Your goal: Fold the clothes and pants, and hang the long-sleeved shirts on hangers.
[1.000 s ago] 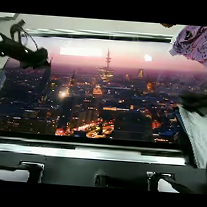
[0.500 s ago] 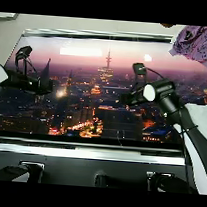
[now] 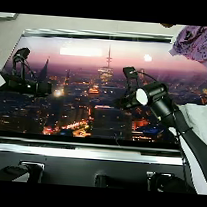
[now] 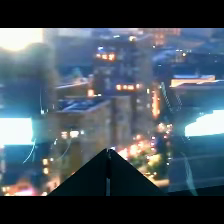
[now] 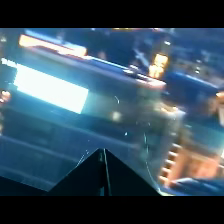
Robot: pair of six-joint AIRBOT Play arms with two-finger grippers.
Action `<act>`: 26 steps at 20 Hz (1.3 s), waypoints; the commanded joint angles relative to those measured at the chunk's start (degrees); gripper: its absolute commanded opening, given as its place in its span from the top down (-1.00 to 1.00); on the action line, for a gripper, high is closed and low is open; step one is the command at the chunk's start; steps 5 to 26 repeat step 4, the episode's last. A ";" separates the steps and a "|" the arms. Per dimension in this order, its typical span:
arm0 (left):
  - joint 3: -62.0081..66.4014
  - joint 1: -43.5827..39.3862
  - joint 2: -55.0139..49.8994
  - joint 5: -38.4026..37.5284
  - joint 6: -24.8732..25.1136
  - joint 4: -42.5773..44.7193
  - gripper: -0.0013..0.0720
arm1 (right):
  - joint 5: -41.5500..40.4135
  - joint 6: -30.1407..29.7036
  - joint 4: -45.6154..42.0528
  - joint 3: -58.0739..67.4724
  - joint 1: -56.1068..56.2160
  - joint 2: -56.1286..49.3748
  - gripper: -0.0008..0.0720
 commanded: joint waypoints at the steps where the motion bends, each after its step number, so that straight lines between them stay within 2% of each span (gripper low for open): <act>1: -0.09 -0.04 0.09 0.09 -0.04 0.04 0.90 | 0.26 0.04 -0.04 0.07 0.15 0.02 0.88; 26: -0.09 -0.04 0.09 0.09 -0.04 0.04 0.90 | 0.26 0.04 -0.04 0.07 0.15 0.02 0.88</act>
